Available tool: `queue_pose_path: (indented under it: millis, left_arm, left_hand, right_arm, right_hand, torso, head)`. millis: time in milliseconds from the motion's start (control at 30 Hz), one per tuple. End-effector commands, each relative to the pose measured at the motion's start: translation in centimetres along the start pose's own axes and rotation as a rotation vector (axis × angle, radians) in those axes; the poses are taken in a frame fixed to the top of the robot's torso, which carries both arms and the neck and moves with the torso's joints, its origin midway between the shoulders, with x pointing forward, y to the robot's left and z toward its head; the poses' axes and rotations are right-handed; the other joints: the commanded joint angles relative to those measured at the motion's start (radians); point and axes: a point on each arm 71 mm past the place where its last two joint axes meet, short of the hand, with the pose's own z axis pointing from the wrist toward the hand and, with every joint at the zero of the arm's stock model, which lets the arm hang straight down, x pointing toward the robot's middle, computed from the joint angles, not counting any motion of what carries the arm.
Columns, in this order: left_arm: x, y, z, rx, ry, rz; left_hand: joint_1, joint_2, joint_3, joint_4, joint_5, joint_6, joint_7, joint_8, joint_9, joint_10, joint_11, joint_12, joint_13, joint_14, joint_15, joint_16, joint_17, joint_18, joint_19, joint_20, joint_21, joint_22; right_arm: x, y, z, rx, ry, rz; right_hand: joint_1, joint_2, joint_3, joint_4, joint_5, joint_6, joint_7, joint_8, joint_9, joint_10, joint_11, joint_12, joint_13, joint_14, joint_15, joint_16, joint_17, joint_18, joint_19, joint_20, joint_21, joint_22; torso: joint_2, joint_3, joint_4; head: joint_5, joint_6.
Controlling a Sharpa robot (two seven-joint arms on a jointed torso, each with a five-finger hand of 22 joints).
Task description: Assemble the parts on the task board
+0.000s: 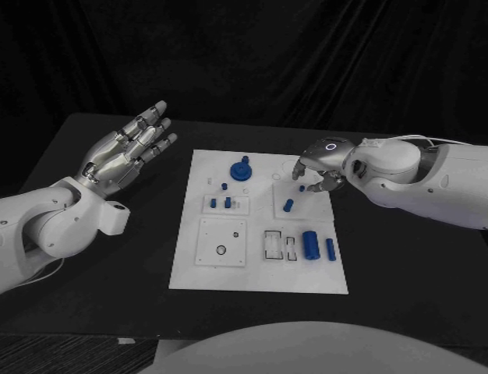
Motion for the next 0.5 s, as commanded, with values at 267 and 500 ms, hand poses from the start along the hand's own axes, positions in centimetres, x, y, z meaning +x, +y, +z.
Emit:
queue_pose_path:
  millis: [267, 500]
  left_arm:
    - [0.2, -0.5, 0.0, 0.082, 0.026, -0.045]
    - [0.2, -0.4, 0.0, 0.071, 0.035, -0.053]
  left_hand:
    - [0.041, 0.021, -0.019, -0.001, 0.046, 0.009, 0.013, -0.001, 0.001, 0.001, 0.023, 0.001, 0.000, 0.001, 0.021, -0.004, -0.001, 0.007, -0.001, 0.027, -0.003, -0.001]
    - [0.071, 0.037, -0.026, -0.004, 0.082, 0.015, 0.020, 0.000, 0.002, 0.001, 0.035, 0.003, 0.001, 0.001, 0.038, -0.004, -0.001, 0.008, -0.001, 0.044, -0.003, 0.003]
  right_arm:
    - [0.9, 0.3, 0.5, -0.023, -0.025, 0.010]
    - [1.3, 0.5, 0.8, -0.029, -0.036, 0.031]
  right_hand:
    - [-0.021, 0.004, 0.017, -0.016, -0.025, 0.047, 0.001, 0.018, 0.008, 0.045, -0.003, -0.018, -0.017, -0.031, 0.003, -0.068, -0.071, 0.001, -0.015, 0.002, -0.075, 0.041]
    - [-0.027, 0.011, 0.036, -0.022, -0.028, 0.066, 0.009, 0.026, 0.015, 0.081, -0.002, -0.018, -0.022, -0.010, 0.000, -0.053, -0.062, -0.002, 0.001, 0.000, -0.048, 0.048]
  torso:
    - [-0.001, -0.0012, -0.0012]
    - [-0.004, -0.0033, -0.0003]
  head:
    - [-0.003, 0.000]
    - [-0.001, 0.000]
